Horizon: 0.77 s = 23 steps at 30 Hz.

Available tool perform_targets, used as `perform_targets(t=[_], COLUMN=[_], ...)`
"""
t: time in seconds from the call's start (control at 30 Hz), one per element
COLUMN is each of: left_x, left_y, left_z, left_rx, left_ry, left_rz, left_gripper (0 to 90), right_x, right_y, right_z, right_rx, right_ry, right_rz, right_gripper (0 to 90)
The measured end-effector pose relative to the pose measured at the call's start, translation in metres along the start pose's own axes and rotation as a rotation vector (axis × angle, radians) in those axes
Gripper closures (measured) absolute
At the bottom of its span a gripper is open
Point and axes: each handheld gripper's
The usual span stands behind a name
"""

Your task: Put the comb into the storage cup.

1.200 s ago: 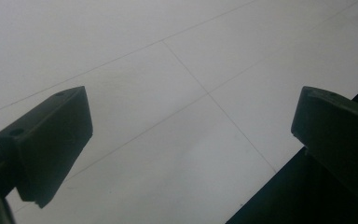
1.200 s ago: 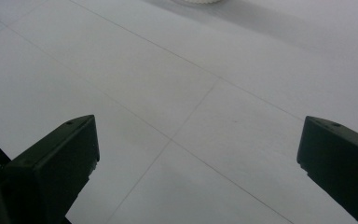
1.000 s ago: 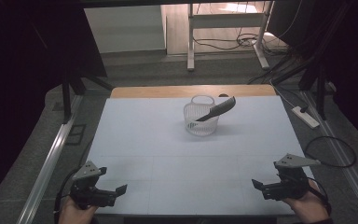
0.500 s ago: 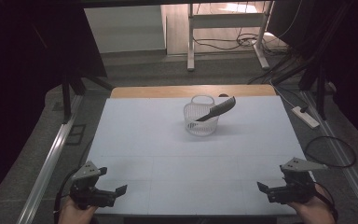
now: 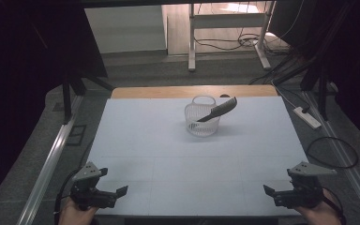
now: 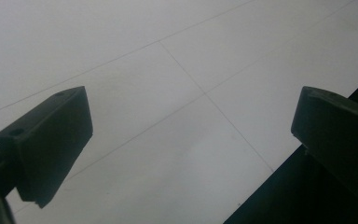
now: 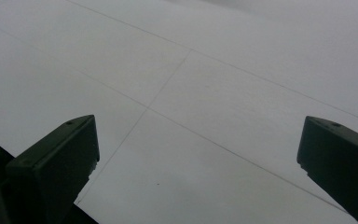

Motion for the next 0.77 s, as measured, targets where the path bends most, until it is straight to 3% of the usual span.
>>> perform_targets(t=[0.4,0.77], left_x=[-0.0004,-0.0014], left_y=[0.0005,0.0009], left_z=[0.0002,0.0012], left_rx=[-0.003,-0.003], left_ry=[-0.007,-0.01], left_rz=[0.016,0.019], left_gripper=[0.0,0.0], right_x=[0.0051,0.0051], right_y=[0.0016,0.0009], right_z=[-0.0047,-0.0062], right_rx=[-0.013,-0.012], right_ry=[-0.016,-0.068], right_rz=[-0.024,-0.059], right_gripper=[0.0,0.0])
Point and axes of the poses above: each handheld gripper's, and its own axes: x roughly backward along the jaws, z roughly out of its top, y roughly to its right, and after that the axes turned 7 degrees about y, right-handed
